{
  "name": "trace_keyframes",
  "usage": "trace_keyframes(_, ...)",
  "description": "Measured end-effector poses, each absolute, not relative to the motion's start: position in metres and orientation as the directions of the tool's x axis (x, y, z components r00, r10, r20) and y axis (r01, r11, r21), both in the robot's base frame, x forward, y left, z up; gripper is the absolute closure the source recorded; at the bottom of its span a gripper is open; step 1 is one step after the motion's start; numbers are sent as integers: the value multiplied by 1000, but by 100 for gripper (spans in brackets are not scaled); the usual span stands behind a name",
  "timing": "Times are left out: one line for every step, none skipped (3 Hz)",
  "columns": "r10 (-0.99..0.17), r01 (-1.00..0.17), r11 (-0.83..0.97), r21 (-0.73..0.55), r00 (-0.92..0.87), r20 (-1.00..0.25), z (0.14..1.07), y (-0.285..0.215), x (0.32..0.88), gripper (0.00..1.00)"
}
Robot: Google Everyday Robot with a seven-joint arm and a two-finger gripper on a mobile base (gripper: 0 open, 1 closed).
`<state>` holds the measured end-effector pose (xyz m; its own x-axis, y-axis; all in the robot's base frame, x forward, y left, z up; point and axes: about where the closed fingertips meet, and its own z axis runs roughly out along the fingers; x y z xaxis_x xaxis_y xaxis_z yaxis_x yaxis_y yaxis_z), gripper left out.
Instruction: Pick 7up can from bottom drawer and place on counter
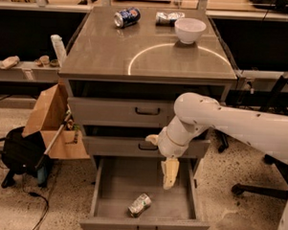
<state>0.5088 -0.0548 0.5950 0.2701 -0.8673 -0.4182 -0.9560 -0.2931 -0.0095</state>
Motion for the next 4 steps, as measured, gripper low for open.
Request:
trace_keyframes(-876, -957, -290, -8, 269, -400, 590, -50, 510, 0)
trace_keyframes(-895, -965, -264, -2, 246, -373, 568, -42, 521, 0)
trace_keyframes(-906, -970, -244, 11, 224, -360, 542, -37, 536, 0)
trace_keyframes(-917, -976, -218, 25, 196, -348, 518, -39, 545, 0)
